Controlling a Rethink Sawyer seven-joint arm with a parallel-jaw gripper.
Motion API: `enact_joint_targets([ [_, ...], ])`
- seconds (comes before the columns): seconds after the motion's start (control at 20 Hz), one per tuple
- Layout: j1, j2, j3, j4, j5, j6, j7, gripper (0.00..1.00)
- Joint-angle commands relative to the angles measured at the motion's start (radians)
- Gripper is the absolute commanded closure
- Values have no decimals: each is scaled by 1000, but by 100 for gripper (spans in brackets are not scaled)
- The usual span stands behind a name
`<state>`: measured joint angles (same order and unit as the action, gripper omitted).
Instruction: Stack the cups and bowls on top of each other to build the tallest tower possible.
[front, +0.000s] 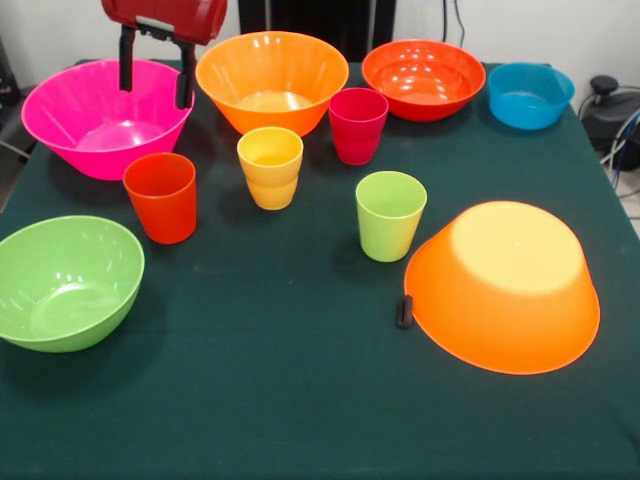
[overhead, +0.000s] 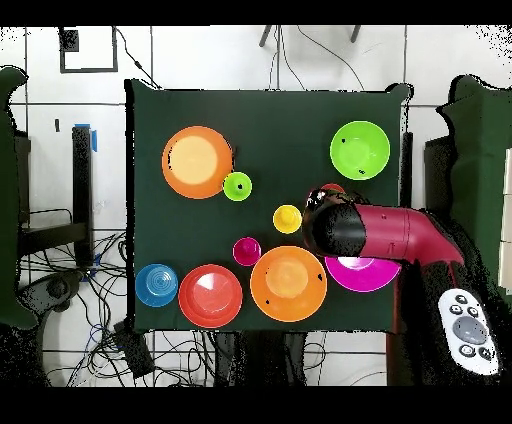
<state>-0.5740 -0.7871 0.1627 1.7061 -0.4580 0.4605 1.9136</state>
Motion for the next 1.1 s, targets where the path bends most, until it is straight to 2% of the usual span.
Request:
enact_joint_targets([
  [0.05, 38, 37, -13, 86, 9, -38, 123, 0],
  [0.35, 55, 43, -32, 96, 19, -60, 137, 0],
  [1.1, 46, 93, -27, 56, 21, -67, 111, 0],
])
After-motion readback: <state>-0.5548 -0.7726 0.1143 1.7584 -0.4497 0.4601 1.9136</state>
